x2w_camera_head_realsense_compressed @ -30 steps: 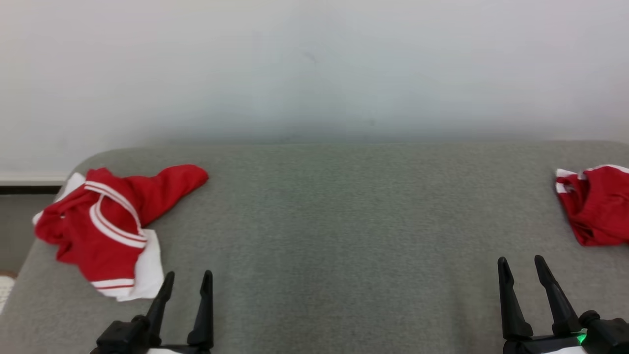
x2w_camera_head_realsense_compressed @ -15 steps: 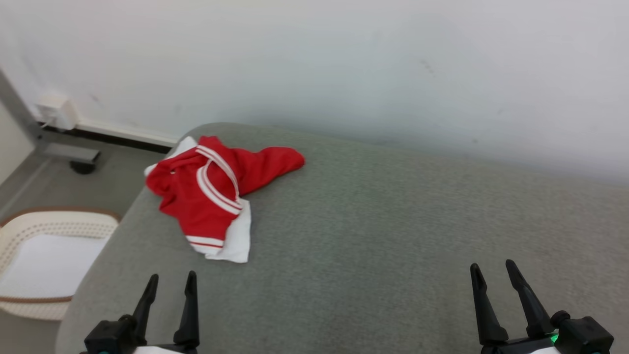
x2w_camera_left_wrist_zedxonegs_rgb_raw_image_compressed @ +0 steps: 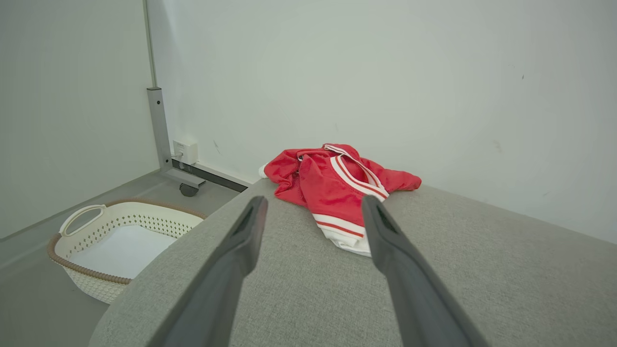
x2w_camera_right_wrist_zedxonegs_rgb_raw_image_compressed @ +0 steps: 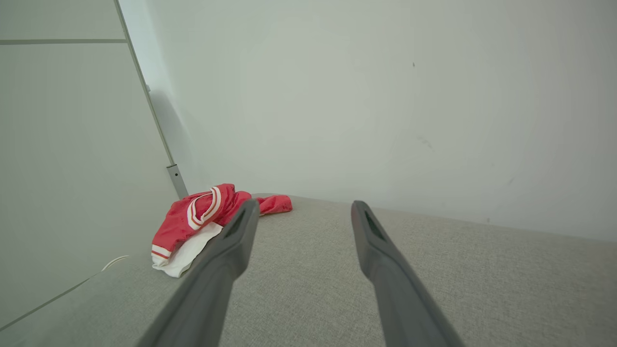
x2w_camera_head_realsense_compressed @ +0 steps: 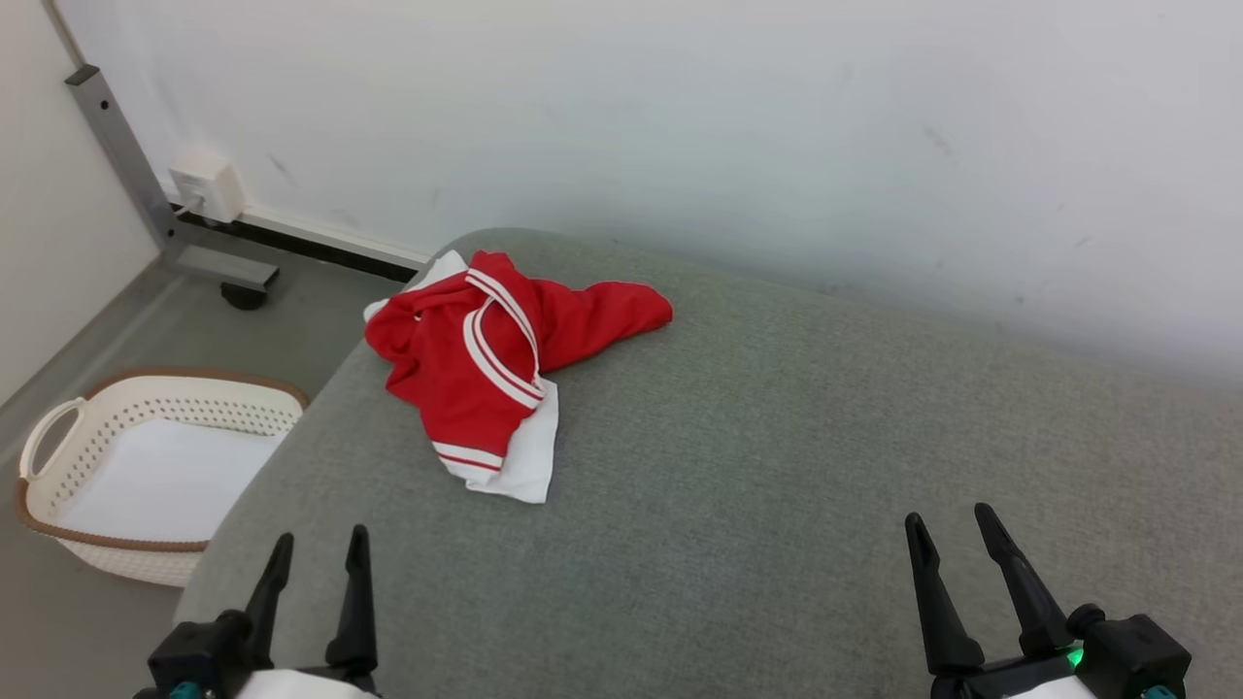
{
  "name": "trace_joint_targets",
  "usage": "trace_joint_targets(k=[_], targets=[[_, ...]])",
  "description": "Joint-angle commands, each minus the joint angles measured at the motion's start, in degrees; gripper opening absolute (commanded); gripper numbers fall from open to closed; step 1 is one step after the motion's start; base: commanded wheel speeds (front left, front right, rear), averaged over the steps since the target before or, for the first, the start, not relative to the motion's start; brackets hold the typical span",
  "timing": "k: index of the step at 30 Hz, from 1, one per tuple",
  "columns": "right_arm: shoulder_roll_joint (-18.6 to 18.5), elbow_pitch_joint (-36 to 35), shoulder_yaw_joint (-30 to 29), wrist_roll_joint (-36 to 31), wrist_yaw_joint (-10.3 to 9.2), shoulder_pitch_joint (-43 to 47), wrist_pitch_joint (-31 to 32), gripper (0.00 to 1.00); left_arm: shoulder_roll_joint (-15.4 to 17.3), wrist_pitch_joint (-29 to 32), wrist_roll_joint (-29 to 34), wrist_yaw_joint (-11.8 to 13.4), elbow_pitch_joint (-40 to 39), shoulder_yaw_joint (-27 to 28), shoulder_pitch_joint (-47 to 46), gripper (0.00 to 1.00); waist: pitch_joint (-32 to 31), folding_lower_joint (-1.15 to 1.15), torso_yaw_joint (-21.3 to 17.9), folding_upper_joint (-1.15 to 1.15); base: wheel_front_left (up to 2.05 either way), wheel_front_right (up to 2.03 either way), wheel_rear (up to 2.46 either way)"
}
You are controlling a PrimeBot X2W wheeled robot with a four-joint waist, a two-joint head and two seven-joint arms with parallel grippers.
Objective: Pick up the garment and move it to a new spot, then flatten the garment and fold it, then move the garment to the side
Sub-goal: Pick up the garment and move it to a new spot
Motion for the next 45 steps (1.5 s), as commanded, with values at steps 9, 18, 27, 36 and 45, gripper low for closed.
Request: trace_joint_targets(k=[9, 18, 27, 36, 45], targets=[[-0.1, -0.96, -1.09, -1.47, -0.12, -1.76, 0.06, 1.0, 3.19, 6.22, -4.89, -0.83, 3.56, -0.49, -8.52, 1.0, 2.69, 0.0, -4.55, 0.0, 0.0, 0.0, 0.0], [-0.09, -1.49, -1.37, -2.52, -0.13, -5.11, 0.06, 1.0, 10.91, 23.63, -9.53, -1.09, 2.65, -1.06, -21.09, 1.0, 8.97, 0.0, -11.33, 0.0, 0.0, 0.0, 0.0], [-0.06, -2.09, -1.51, -2.91, -0.13, -8.14, 0.06, 1.0, 17.89, 38.56, -14.33, -0.99, 8.29, 1.73, -29.66, 1.0, 14.52, 0.0, -18.17, 0.0, 0.0, 0.0, 0.0], [-0.07, -2.17, -0.88, -2.02, -0.13, -9.43, 0.06, 1.0, 24.88, 47.36, -15.73, -0.66, 23.53, 3.14, -33.39, 1.0, 16.39, 0.0, -24.68, 0.0, 0.0, 0.0, 0.0], [-0.07, -1.99, -0.45, -1.21, -0.13, -10.08, 0.06, 1.0, 25.95, 52.84, -19.31, -0.97, 35.85, 3.31, -34.55, 0.46, 17.17, 0.0, -27.6, 0.0, 0.0, 0.0, 0.0]])
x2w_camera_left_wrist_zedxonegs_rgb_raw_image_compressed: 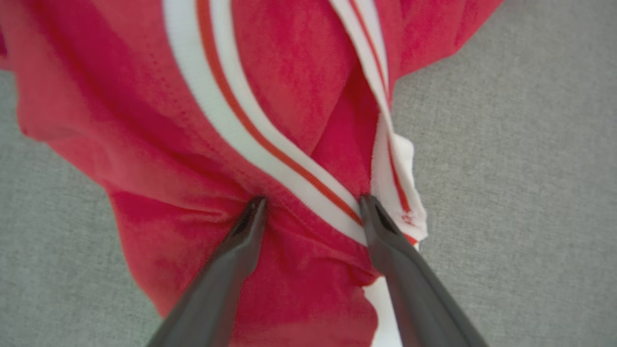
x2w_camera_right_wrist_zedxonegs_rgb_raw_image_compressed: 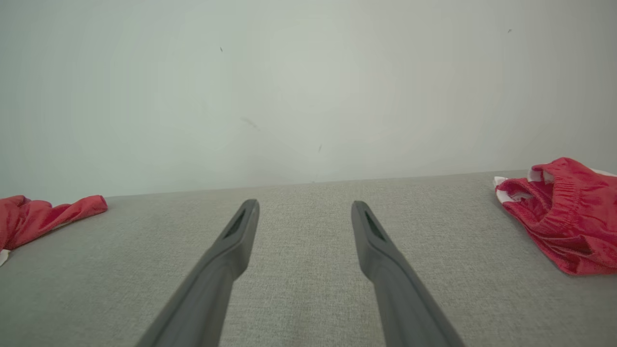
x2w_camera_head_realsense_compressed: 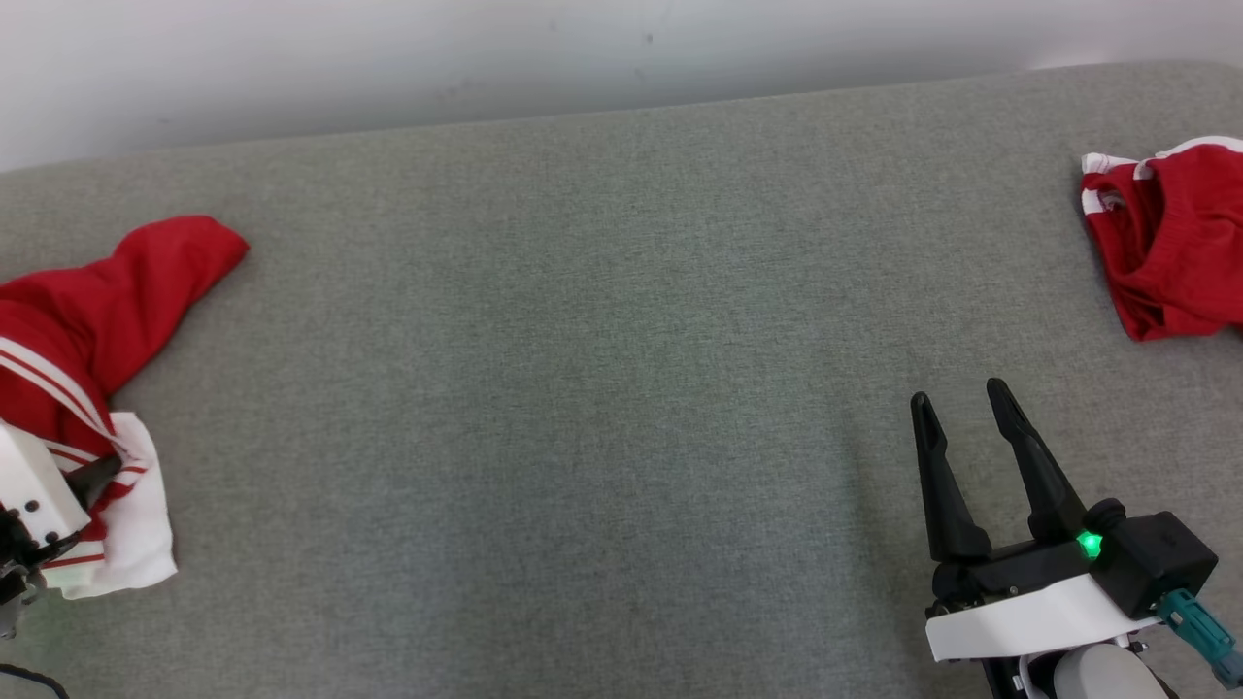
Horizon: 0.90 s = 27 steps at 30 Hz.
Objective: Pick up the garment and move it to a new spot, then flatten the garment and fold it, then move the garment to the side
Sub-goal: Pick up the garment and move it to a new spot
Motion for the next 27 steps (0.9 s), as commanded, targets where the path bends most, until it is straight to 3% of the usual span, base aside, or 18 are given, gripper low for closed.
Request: trace_joint_targets(k=[1, 7, 11, 20, 27], targets=[[-0.11, -0.04, -0.22, 0.65, -0.13, -0.65, 0.06, 1.0, -0.07, 0.22, -0.25, -0.24, 0.82, -0.18, 0.08, 0.0, 0.02, -0.01, -0.16, 0.0, 0.0, 0.0, 0.0], [-0.1, 0.4, -0.8, 0.82, -0.13, 0.25, 0.06, 1.0, 1.57, -2.39, -0.32, -0.34, 1.35, -1.22, -1.75, 0.0, -1.91, -0.01, 0.18, 0.0, 0.0, 0.0, 0.0], [-0.1, 0.44, -1.15, 1.38, -0.13, 0.96, 0.06, 1.0, 2.47, -6.04, 1.77, -0.37, -2.01, -4.72, -3.58, 0.0, -4.17, -0.01, 1.18, 0.0, 0.0, 0.0, 0.0], [-0.12, 1.26, -1.12, 1.87, -0.13, 3.48, 0.06, 1.0, 3.42, -8.65, -0.54, -0.4, -16.73, -16.62, -6.13, 0.0, -10.23, -0.01, 2.98, 0.0, 0.0, 0.0, 0.0], [-0.13, 1.09, -2.29, 1.71, -0.13, 5.38, 0.06, 1.0, 2.15, -8.55, -2.82, -0.29, -30.92, -23.37, -4.93, 0.0, -14.17, -0.01, 1.66, 0.0, 0.0, 0.0, 0.0]])
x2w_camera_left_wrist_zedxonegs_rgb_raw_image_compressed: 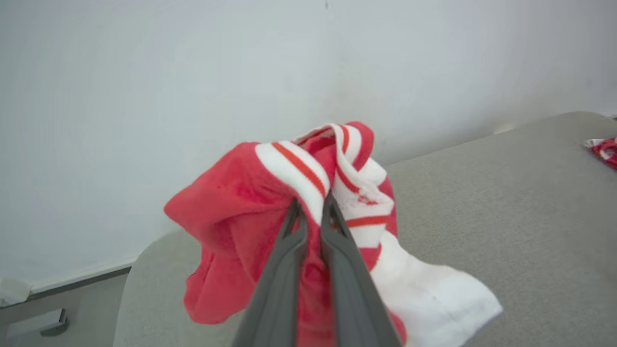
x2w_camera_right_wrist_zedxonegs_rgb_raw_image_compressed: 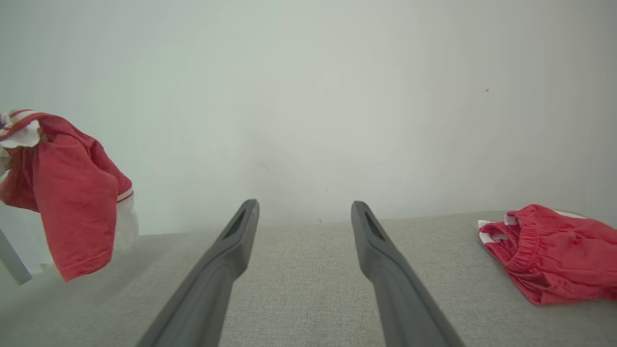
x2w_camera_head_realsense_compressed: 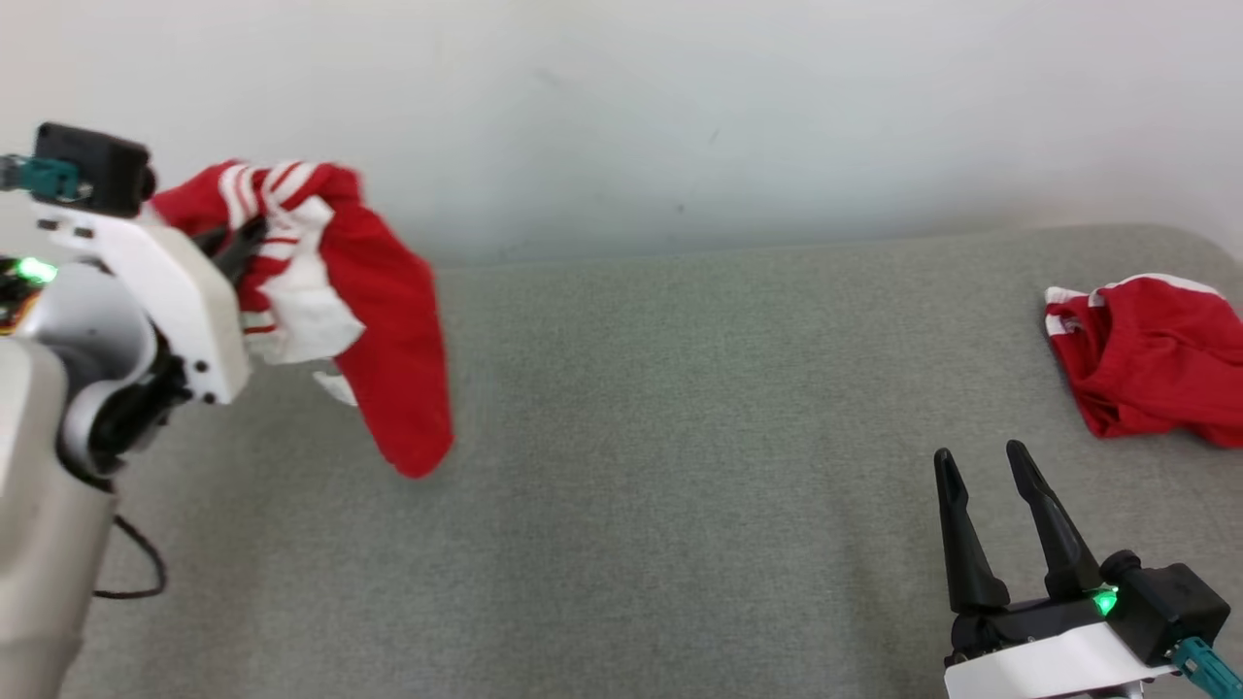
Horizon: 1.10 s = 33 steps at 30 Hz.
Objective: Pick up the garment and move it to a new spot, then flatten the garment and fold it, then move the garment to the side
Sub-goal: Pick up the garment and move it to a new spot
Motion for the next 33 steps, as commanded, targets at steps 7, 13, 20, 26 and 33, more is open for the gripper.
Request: trace_joint_targets(k=[7, 13, 20, 26, 33], targets=[[-0.14, -1.4, -2.25, -0.78, -0.13, 0.89, 0.08, 1.0, -2.91, 0.24, -1.93, 0.17, -14.14, -3.54, 3.88, 0.0, -0.8, 0.01, -4.64, 0.0, 0.0, 0.0, 0.0], [-0.14, -2.28, -4.37, -1.67, -0.13, 1.28, 0.08, 1.0, -6.73, -2.85, -2.92, 1.15, -21.19, -6.06, 9.55, 0.0, 0.27, 0.01, -8.9, 0.0, 0.0, 0.0, 0.0], [-0.14, -2.61, -4.16, -2.68, -0.14, 1.38, 0.08, 1.0, -10.74, -12.07, 2.43, 2.59, -16.76, -10.67, 15.88, 0.0, 1.5, 0.01, -11.49, 0.0, 0.0, 0.0, 0.0], [-0.16, -1.86, -1.94, -3.04, -0.14, 0.39, 0.08, 1.0, -17.17, -20.64, 4.84, 2.12, -2.16, -15.99, 18.09, 0.0, 1.99, 0.01, -11.56, 0.0, 0.0, 0.0, 0.0], [-0.26, -1.1, -1.08, -3.06, -0.14, 0.08, 0.08, 1.0, -21.59, -28.47, 4.82, 1.33, 8.36, -17.56, 16.16, 1.0, 1.85, 0.01, -10.07, 0.0, 0.0, 0.0, 0.0]])
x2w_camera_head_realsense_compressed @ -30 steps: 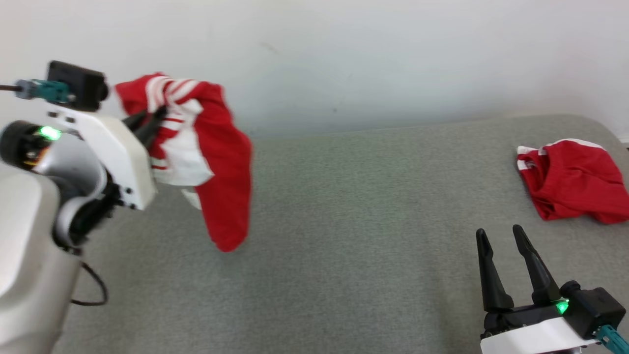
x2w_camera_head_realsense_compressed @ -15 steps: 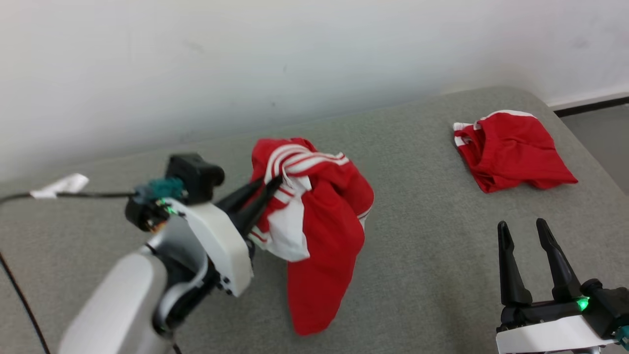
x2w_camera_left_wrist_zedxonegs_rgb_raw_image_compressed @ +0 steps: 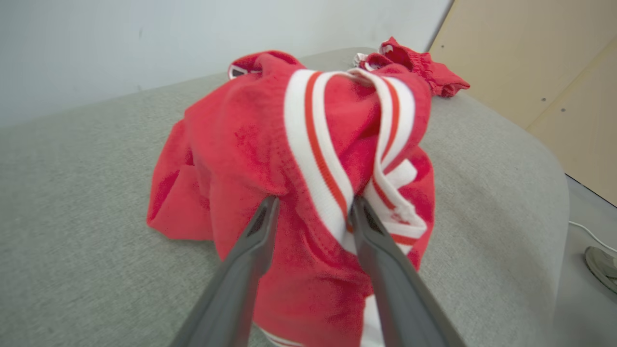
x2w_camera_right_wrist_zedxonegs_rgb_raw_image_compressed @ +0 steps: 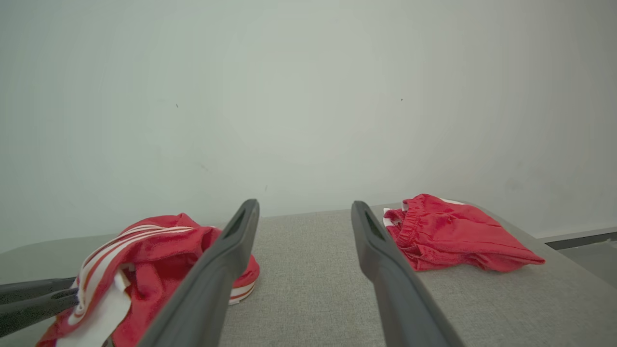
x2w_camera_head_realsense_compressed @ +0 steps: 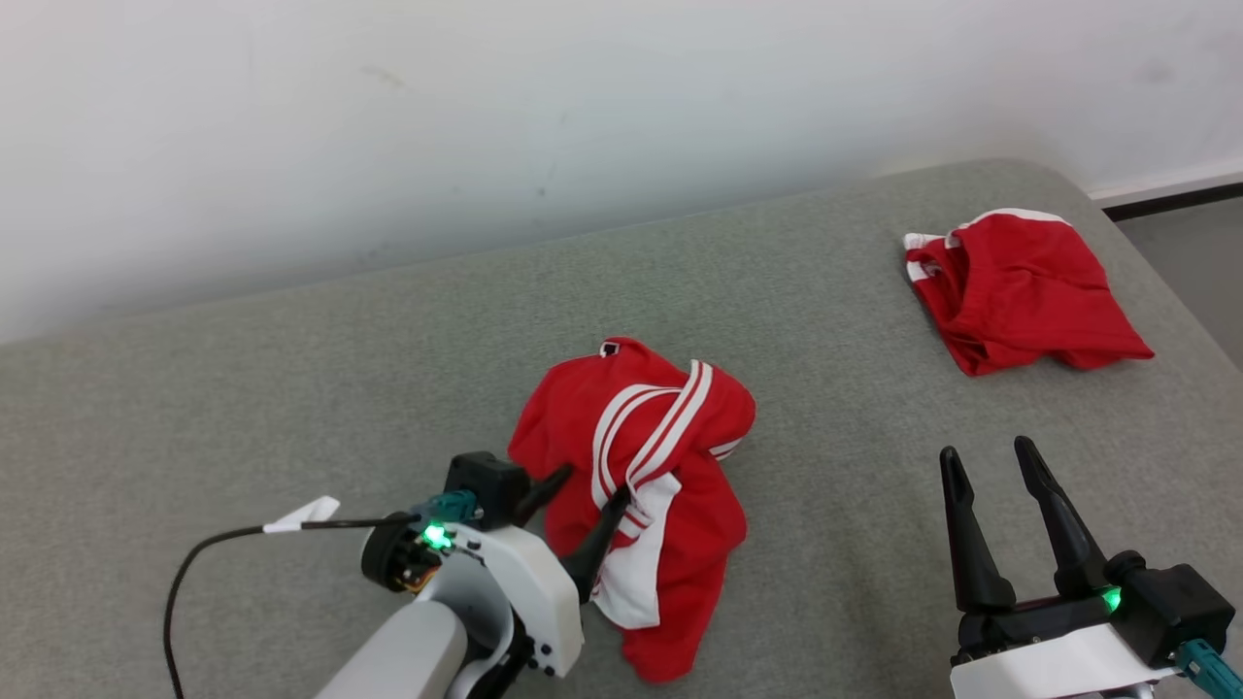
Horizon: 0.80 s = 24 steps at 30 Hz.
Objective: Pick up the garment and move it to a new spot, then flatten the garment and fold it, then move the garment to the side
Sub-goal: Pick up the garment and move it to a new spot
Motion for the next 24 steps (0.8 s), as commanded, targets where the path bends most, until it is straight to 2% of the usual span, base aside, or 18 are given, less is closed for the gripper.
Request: trace_joint_targets(k=[1, 6, 12, 19, 24], targets=[[-0.32, 0.12, -0.2, -0.39, -0.14, -0.16, 0.07, 1.0, 0.01, -0.54, 0.21, -0.24, 0.17, 0.05, -0.81, 1.0, -0.21, 0.0, 0.5, -0.01, 0.0, 0.0, 0.0], [-0.4, 0.47, 0.11, -0.19, -0.14, 0.61, 0.07, 1.0, 0.08, -4.39, -0.05, -0.29, 2.18, 0.77, -2.48, 1.0, -1.27, 0.0, 2.58, -0.01, 0.0, 0.0, 0.0], [-0.68, 0.55, 0.04, 0.08, -0.14, 1.84, 0.07, 1.0, 2.12, -7.42, -0.78, 0.3, -0.22, 2.25, -1.12, 1.0, -3.05, 0.0, 5.54, -0.01, 0.0, 0.0, 0.0], [-0.92, 0.29, -0.25, 0.32, -0.14, 3.25, 0.07, 1.0, 5.75, -11.63, -2.08, 4.09, -5.84, 6.4, 4.45, 1.0, -4.48, 0.0, 8.82, -0.01, 0.0, 0.0, 0.0], [-0.86, 0.13, 0.15, 0.46, -0.14, 3.56, 0.06, 1.0, 8.46, -14.85, -1.79, 7.56, -9.76, 11.03, 10.73, 1.0, -4.59, 0.0, 9.6, -0.01, 0.0, 0.0, 0.0]])
